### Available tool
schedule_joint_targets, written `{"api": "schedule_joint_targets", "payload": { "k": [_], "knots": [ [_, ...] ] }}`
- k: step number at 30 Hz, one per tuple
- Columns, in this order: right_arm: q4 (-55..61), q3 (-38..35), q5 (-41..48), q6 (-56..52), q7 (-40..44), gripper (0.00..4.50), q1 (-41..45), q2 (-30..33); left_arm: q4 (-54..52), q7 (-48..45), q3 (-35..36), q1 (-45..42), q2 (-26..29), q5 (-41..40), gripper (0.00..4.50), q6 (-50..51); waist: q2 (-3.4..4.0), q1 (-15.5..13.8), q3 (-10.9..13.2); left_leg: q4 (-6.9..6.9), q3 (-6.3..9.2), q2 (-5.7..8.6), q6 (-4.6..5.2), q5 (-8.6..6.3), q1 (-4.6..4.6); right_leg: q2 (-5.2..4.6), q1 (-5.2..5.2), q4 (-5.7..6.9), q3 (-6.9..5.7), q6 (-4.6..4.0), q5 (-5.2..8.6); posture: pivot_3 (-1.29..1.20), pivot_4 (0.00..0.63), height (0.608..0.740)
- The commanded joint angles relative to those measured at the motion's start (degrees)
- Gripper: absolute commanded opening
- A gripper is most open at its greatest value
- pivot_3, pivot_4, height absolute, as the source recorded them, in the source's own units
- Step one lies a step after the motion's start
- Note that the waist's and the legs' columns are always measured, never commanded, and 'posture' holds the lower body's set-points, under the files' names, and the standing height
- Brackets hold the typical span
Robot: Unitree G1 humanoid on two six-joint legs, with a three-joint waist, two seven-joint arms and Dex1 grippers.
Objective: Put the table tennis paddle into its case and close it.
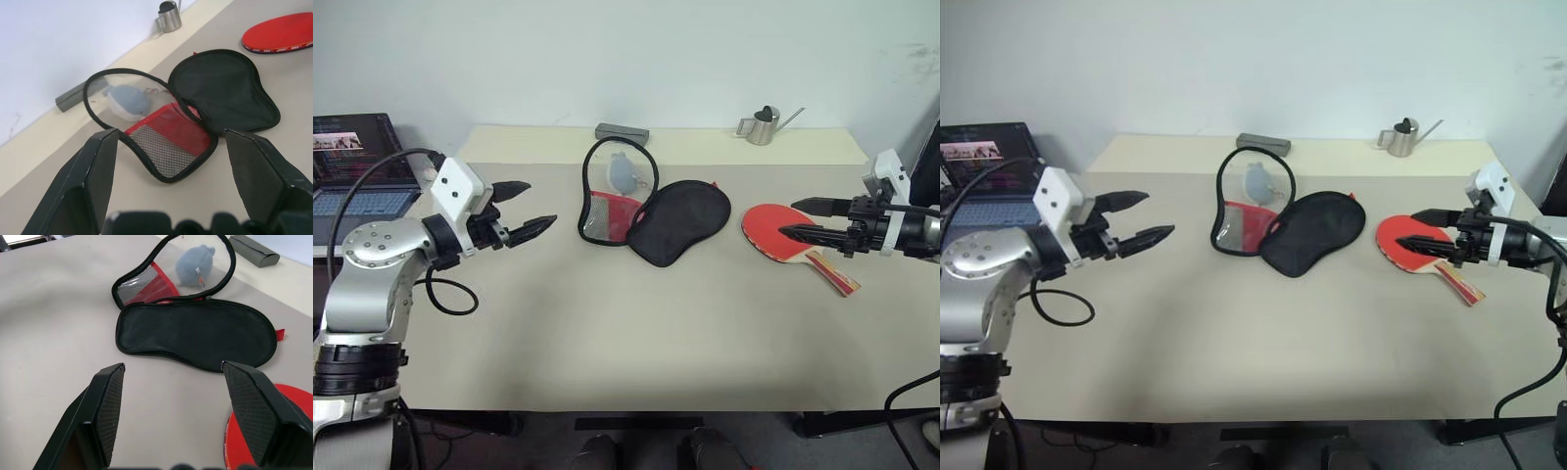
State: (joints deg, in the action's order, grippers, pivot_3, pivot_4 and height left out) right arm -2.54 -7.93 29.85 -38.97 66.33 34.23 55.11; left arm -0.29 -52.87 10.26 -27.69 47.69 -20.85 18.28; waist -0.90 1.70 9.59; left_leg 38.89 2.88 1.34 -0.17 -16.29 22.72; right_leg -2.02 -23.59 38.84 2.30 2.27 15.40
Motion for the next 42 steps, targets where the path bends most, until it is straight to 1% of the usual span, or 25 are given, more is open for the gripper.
{"api": "schedule_joint_targets", "payload": {
  "k": [1, 6, 13, 15, 19, 26, 28, 30, 34, 39, 42],
  "knots": [
    [2.4, -1.2, 0.8, -0.4, 1.0, 3.44, -0.2, 1.9, -0.1, 0.4, -0.2, -1.4, -0.3, 0.7, 3.74, -1.4, 0.00, 0.0, 0.0, 0.00, 0.00, 0.00, 0.00, 0.00, 0.00, 0.00, 0.00, 0.00, 0.00, 0.00, 0.00, 0.00, 0.150, 0.740],
    [4.7, -3.1, 2.6, -2.6, -1.4, 3.44, -1.0, 1.2, 0.0, 0.3, 1.0, -1.1, -1.1, -0.2, 3.74, -1.3, 0.00, 0.0, 0.0, 0.00, -0.01, 0.00, 0.00, 0.00, 0.00, 0.00, 0.00, 0.00, 0.02, 0.00, 0.00, 0.00, 0.150, 0.740],
    [8.9, -3.8, 4.5, -4.2, -2.7, 3.44, -3.3, 0.5, 2.2, -2.7, 0.8, -3.1, 0.0, -1.0, 3.74, -1.5, 0.00, 0.0, 0.0, 0.00, 0.00, 0.01, 0.00, 0.00, 0.00, 0.00, 0.00, 0.00, -0.01, 0.00, 0.00, 0.00, 0.150, 0.740],
    [10.5, -3.6, 5.5, -4.9, -3.8, 3.44, -4.0, -0.8, 3.0, -4.2, 0.9, -3.3, 0.9, -1.7, 3.74, -0.6, 0.00, 0.0, 0.0, 0.00, 0.00, 0.00, 0.00, 0.00, 0.00, 0.00, 0.01, 0.00, -0.01, 0.00, 0.00, 0.00, 0.150, 0.740],
    [14.6, -3.0, 6.4, -6.3, -6.7, 3.44, -5.4, -3.3, 6.6, -8.0, 0.8, -2.8, 2.8, -2.0, 3.74, -1.1, 0.00, 0.1, 0.0, -0.01, -0.01, 0.00, 0.00, 0.00, -0.02, 0.02, 0.00, 0.03, -0.01, 0.00, 0.00, 0.00, 0.150, 0.740],
    [18.1, -0.3, 4.0, -5.9, -8.4, 3.44, -6.8, -2.9, 15.2, -14.1, -2.0, -7.5, 3.2, -0.1, 3.74, -4.1, -0.01, -0.1, 0.0, 0.01, 0.01, 0.01, 0.00, 0.00, -0.01, 0.02, 0.01, 0.00, -0.11, 0.00, 0.00, 0.00, 0.150, 0.740],
    [17.7, 1.3, 2.5, -6.0, -10.2, 3.44, -5.6, -3.3, 17.6, -15.9, -3.1, -8.8, 3.2, 0.8, 3.74, -5.1, -0.01, -0.1, 0.0, 0.01, 0.00, 0.02, 0.00, 0.00, -0.01, 0.02, 0.01, 0.00, -0.11, 0.01, 0.00, 0.00, 0.150, 0.740],
    [16.7, 4.0, -1.0, -3.6, -12.2, 3.44, -4.0, -4.2, 19.8, -17.3, -4.2, -9.8, 3.1, 1.8, 3.74, -6.5, -0.01, 0.0, 0.0, 0.01, -0.02, 0.02, 0.00, 0.00, -0.01, 0.02, 0.01, 0.00, -0.12, 0.01, 0.00, 0.00, 0.150, 0.740],
    [13.2, 9.5, -7.0, 0.6, -15.0, 3.44, 0.2, -7.6, 22.6, -18.9, -5.5, -11.7, 2.3, 2.9, 3.74, -8.2, -0.01, 0.3, 0.0, 0.01, -0.06, 0.00, 0.00, 0.00, -0.03, 0.06, -0.04, 0.05, -0.11, 0.00, 0.00, 0.00, 0.150, 0.740],
    [6.3, 18.3, -18.4, 9.5, -16.4, 3.44, 3.2, -10.0, 22.8, -19.9, -6.1, -12.6, 1.5, 3.2, 3.74, -8.8, -0.01, 0.1, 0.0, 0.02, -0.07, 0.01, 0.00, 0.00, 0.05, 0.06, -0.12, 0.04, -0.11, 0.00, 0.01, 0.00, 0.150, 0.740],
    [3.1, 21.4, -22.2, 13.8, -16.0, 3.44, 4.6, -11.7, 22.0, -20.2, -6.2, -12.7, 1.3, 3.1, 3.74, -8.5, -0.01, 0.1, 0.0, 0.02, -0.09, 0.01, 0.00, 0.00, 0.11, 0.06, -0.18, 0.03, -0.11, 0.01, 0.01, 0.00, 0.150, 0.740]
  ]
}}
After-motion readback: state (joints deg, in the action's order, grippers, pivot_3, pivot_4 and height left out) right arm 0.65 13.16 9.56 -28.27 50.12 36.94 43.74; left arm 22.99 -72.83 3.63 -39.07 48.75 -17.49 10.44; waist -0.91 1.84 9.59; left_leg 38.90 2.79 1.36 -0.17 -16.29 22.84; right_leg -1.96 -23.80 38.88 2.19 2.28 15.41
